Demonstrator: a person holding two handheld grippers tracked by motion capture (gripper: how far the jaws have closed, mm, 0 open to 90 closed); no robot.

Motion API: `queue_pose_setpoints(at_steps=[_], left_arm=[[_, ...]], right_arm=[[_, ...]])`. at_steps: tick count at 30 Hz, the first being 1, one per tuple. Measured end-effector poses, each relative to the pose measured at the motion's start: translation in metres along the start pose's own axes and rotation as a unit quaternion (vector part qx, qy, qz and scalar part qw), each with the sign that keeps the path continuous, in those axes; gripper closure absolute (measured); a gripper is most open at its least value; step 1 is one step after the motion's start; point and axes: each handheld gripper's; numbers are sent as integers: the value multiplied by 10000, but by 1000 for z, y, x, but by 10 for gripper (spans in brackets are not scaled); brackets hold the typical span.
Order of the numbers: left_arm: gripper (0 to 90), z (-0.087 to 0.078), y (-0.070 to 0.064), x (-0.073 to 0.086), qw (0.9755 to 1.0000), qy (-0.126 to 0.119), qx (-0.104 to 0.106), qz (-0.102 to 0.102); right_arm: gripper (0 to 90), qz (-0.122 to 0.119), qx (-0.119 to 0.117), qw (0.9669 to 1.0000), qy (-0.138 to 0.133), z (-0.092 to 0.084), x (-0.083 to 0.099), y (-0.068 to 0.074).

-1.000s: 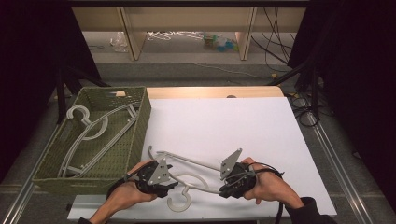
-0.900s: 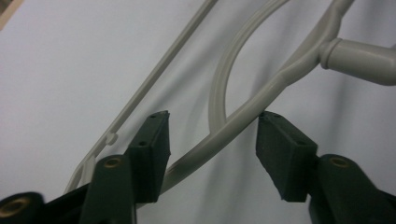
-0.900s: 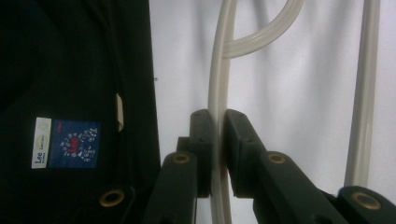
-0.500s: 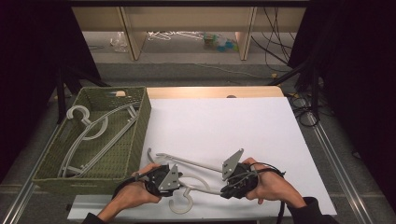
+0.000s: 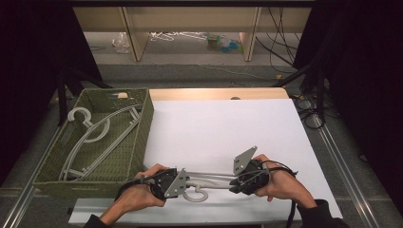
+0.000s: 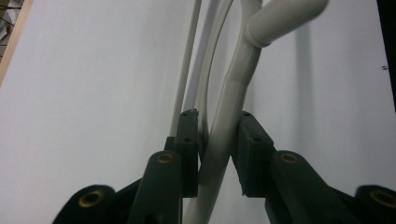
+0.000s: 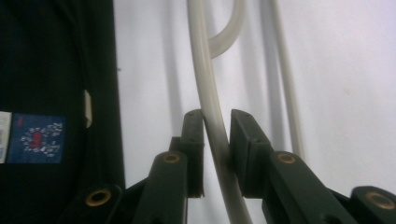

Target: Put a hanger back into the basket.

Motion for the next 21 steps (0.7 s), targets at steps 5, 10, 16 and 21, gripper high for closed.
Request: queue_pose_setpoints(at_steps=[5, 10, 16, 21], left_arm=[[753, -1, 0, -6, 9998, -37, 43, -171], [760, -2, 3, -10, 9986, -100, 58, -512], [787, -8, 10, -13, 9908, -354, 277, -1277], [789, -8, 14, -5, 9770, -565, 511, -1991]], right_arm=[[706, 134, 188, 9997, -112, -3, 3, -5], [633, 369, 471, 9976, -344, -8, 4, -10], [496, 754, 905, 9899, -788, -16, 4, -15], [464, 929, 1031, 9848, -1043, -21, 3, -15]])
Point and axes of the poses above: each handheld gripper's, and its own axes: z roughly forward along the jaws, x roughly out of its underside, y roughly to its left, and after that the axes turned 3 degrees about z, right-handed
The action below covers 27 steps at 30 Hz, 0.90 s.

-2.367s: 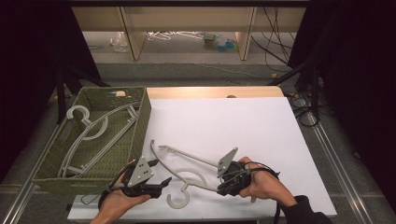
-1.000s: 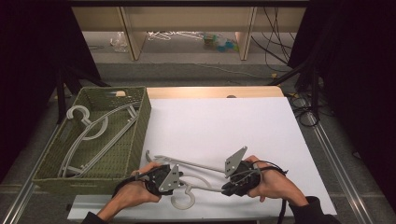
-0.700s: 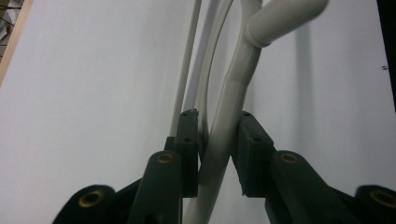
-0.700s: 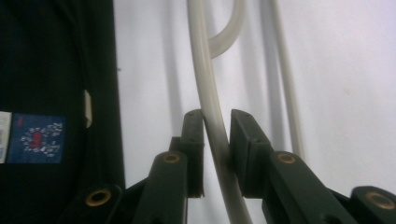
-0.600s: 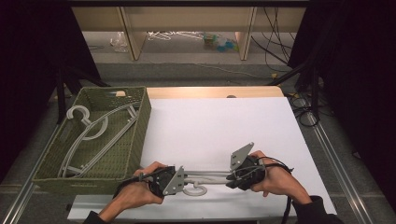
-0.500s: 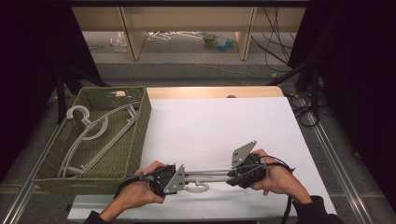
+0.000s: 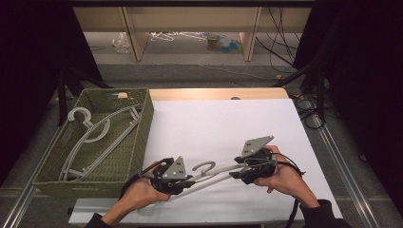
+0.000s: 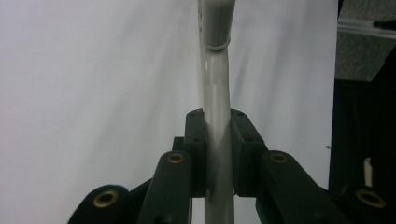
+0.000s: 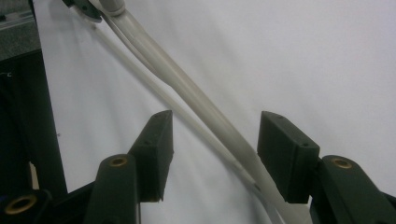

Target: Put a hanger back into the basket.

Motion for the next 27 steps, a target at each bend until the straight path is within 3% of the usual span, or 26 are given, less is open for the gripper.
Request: queue_pose_setpoints(at_steps=[1, 3, 6, 7, 11, 12, 16, 21, 25, 26, 27], left_arm=[[789, 0, 0, 1, 9999, -66, 12, -154], [790, -2, 2, 1, 9998, 7, 23, -176], [789, -2, 3, 3, 9987, -127, 97, -493], [790, -4, 5, 3, 9988, -95, 86, -469], [790, -8, 9, 6, 9967, -202, 41, -783], [789, -9, 11, 7, 9965, -206, 4, -812], [789, -14, 15, 9, 9946, -305, -59, -994], [789, -24, 21, 10, 9917, -486, -94, -1190], [789, -32, 24, 10, 9886, -572, -130, -1387], [789, -33, 25, 10, 9891, -598, -127, -1337], [789, -36, 24, 10, 9881, -617, -168, -1397]], right_arm=[[461, 12, 46, 10000, 13, 0, 0, 0], [454, 37, 35, 10000, 13, -1, 0, -1], [437, 88, 151, 9998, -79, -1, 0, -2], [432, 127, 113, 9998, -96, -2, -1, -2], [384, 263, 248, 9990, -275, -4, -2, -1], [379, 357, 271, 9979, -458, -4, -1, 0], [367, 608, 330, 9946, -772, -7, 2, 1], [347, 742, 470, 9897, -1129, -8, 10, 5], [340, 836, 549, 9868, -1272, -8, 15, 8], [336, 856, 521, 9871, -1249, -7, 16, 9], [336, 840, 504, 9874, -1243, -7, 16, 9]])
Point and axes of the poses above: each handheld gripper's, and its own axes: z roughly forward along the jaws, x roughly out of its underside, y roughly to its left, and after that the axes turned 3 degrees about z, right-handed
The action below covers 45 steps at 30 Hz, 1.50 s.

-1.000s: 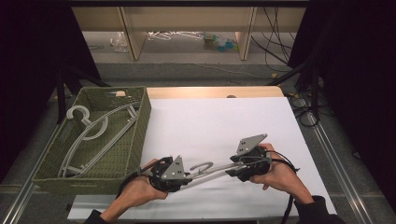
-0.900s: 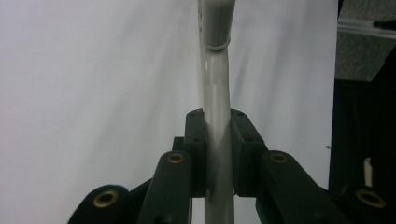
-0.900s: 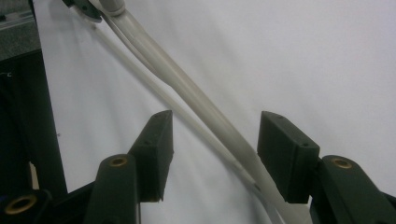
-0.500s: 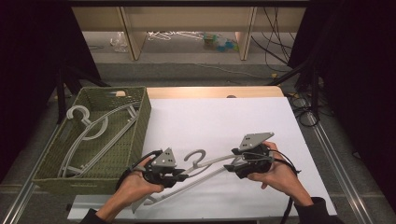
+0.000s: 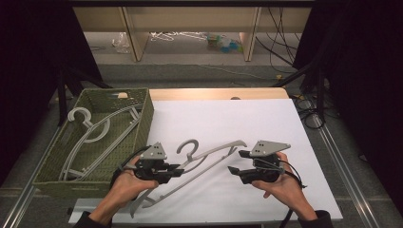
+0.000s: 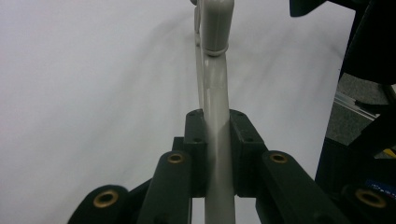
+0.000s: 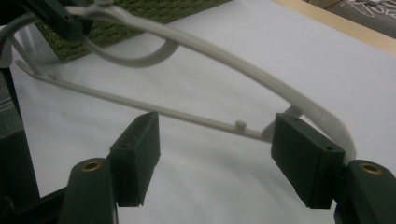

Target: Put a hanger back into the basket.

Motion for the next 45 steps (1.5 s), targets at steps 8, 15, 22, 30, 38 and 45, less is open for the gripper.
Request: queue_pose_setpoints(at_steps=[8, 15, 22, 30, 38, 45], left_arm=[[790, -18, 1, -6, 9993, -209, 26, -307], [789, -46, 1, -23, 9987, -431, 10, -262], [789, -73, 3, -39, 9977, -638, -106, -191], [789, -98, 15, -48, 9960, -748, -391, -277], [789, -122, 33, -46, 9927, -908, -592, -522], [789, -142, 47, -43, 9897, -995, -848, -582]], right_arm=[[331, -27, 35, 10000, -32, -2, 7, 4], [332, 27, 51, 10000, -61, -6, 14, 6], [308, 6, 0, 10000, -31, -5, 17, 8], [250, 63, -20, 9999, -121, -5, 19, 9], [229, 36, -16, 9999, -141, -5, 20, 9], [235, 67, -20, 9999, -112, -4, 21, 9]])
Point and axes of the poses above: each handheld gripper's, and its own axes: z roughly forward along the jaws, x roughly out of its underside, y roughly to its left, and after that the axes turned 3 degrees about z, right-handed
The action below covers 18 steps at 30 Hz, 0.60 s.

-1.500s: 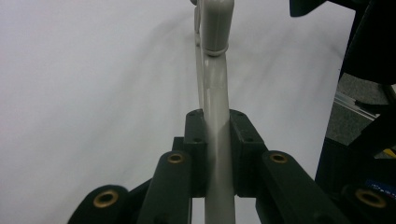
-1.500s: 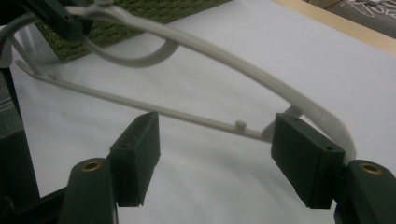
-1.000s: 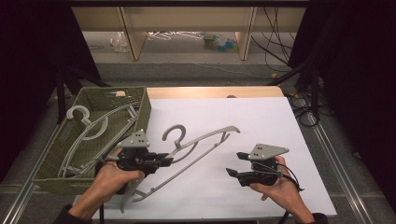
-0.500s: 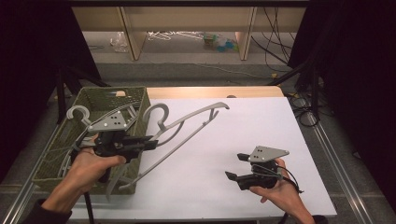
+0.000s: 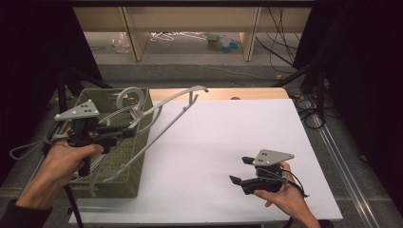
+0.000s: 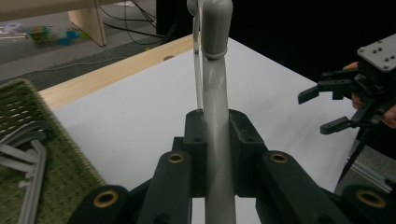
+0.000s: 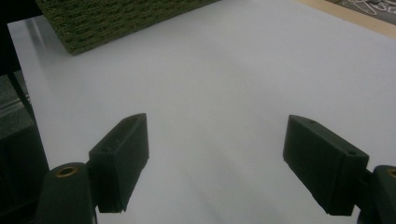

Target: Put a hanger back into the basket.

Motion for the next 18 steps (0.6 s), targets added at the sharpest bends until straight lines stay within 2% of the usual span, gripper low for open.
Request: queue_pose_setpoints(at_steps=[1, 9, 13, 17, 18], left_arm=[[789, -6, 8, 2, 9999, -30, -118, -44], [789, -28, 43, 12, 9979, -152, -563, -273], [789, -34, 59, 15, 9966, -145, -767, -273], [788, -37, 76, 20, 9941, -157, -1003, -389], [789, -37, 76, 20, 9941, -157, -1003, -389]], right_arm=[[235, 4, -3, 10000, 3, 0, 0, 0], [236, 24, 4, 10000, 61, 1, 2, -1], [236, 18, -2, 10000, 47, 2, 1, -1], [237, 20, -11, 10000, 64, 2, 2, -1], [238, 16, -14, 10000, 76, 2, 2, -1]])
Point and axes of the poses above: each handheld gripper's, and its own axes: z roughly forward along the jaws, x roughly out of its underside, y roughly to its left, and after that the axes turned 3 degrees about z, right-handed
